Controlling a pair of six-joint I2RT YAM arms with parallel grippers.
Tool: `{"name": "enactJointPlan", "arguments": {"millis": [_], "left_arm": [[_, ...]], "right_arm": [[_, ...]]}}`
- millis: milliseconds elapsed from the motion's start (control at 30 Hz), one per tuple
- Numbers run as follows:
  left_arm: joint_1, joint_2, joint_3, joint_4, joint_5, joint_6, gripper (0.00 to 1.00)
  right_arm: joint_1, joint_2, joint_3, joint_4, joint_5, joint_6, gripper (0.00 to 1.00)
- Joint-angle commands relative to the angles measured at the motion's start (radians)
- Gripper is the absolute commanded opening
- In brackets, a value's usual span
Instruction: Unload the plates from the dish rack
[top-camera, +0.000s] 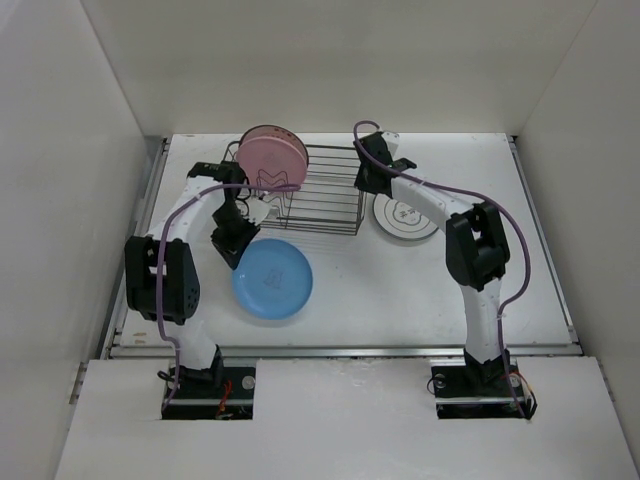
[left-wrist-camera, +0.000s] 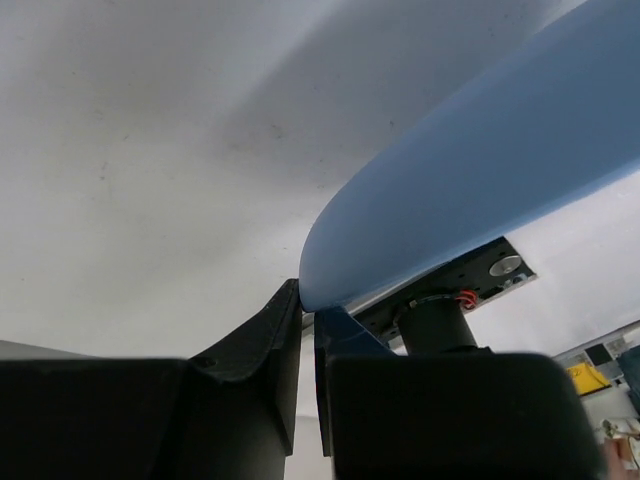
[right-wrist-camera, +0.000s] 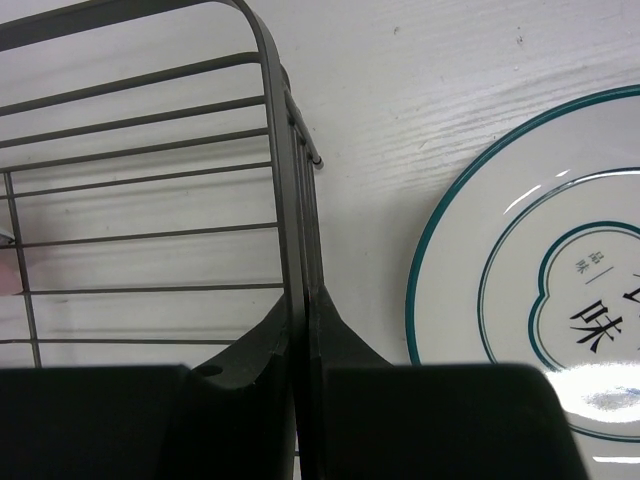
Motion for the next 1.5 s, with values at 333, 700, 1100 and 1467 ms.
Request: {"name": "enactJointPlan", "arguments": {"millis": [333,700,1100,1467], "left_arm": [[-0.061,0.009,-0.168,0.130,-0.186,-0.110,0.02],[-0.061,0.009,-0.062,0.065,-0.186,-0.137,0.30],[-0.061,-0.058,0.260,-0.093,-0.037,-0.018,0.30],[-0.001,0.024,0.334,0.512,-0.402,-0.185,0.49]], "right_arm": [[-0.007,-0.091,0.005,0.112,0.053,0.014,0.00],[-0.007,-0.100,-0.004,0.112,0.062,-0.015,0.00],[-0.007,-0.071,0.034,0.189,-0.080,-0.210,0.00],[0.024,-0.120,-0.075,0.277,-0.410,-0.454,0.00]]}}
